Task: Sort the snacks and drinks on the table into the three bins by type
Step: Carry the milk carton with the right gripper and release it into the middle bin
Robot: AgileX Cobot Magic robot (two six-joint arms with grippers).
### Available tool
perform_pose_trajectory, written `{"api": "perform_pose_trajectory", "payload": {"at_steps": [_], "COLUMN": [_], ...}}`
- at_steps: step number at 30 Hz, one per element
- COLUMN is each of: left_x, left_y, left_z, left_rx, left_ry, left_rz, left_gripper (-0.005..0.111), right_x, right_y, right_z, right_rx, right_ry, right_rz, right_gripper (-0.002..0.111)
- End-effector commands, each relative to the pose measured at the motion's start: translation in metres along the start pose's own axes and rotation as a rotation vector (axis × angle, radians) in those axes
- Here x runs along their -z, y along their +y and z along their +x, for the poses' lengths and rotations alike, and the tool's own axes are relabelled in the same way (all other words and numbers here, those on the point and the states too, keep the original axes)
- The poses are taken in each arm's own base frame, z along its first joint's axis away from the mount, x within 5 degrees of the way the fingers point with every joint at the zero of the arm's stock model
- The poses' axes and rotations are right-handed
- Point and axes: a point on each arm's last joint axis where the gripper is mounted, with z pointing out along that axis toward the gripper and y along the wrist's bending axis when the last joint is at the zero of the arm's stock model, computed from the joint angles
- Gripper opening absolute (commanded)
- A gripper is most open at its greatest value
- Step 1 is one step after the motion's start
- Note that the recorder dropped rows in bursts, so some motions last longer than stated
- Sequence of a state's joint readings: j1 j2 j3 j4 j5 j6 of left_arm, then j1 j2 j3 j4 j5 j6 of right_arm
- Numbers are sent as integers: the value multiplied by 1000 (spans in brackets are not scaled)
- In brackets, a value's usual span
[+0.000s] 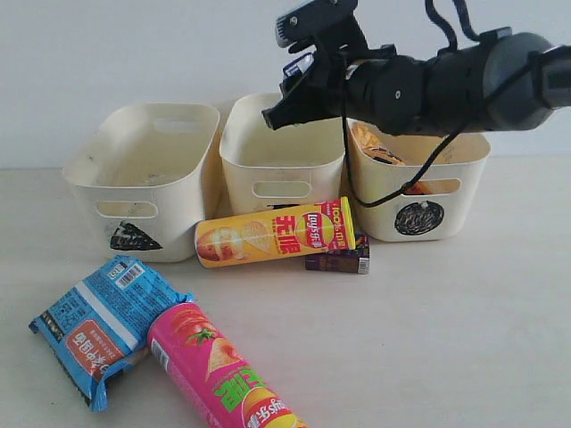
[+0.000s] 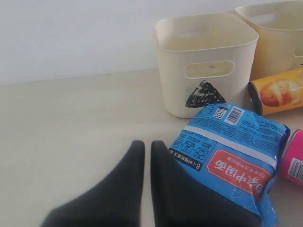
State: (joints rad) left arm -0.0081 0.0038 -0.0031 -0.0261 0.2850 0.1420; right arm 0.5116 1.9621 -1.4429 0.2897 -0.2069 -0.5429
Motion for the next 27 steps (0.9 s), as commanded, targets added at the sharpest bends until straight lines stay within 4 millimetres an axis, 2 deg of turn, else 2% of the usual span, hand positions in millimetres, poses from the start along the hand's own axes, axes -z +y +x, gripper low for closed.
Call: {"api": "perform_pose_trajectory", "payload": {"at_steps": [1,13,16,22,23,24,27], "left_x": [0,0,0,0,0,0,0], "left_y": [0,0,0,0,0,0,0], "left_z": [1,1,1,1,1,1,1], "left_rx": [8,8,8,8,8,8,8], "left_ry": [-1,-1,-1,-3,-3,-3,-3], "left_rz": [2,2,2,2,2,2,2], "left_gripper": [4,4,4,4,4,4,4], "right_x": [-12,-40,-42,-42,-42,-41,-35], "right_y": [-3,5,6,4,3,2,-1], "right_z": [5,40,42,39,38,36,25], "right_rx": [-14,-73,-72,-71,-71,-71,-73], "right_ry": [-62,-10,-12,-48,-56,-67,-93], "right_rz": [49,61,63,85,89,95,102], "right_gripper": [0,2,16,78,85,89,90]}}
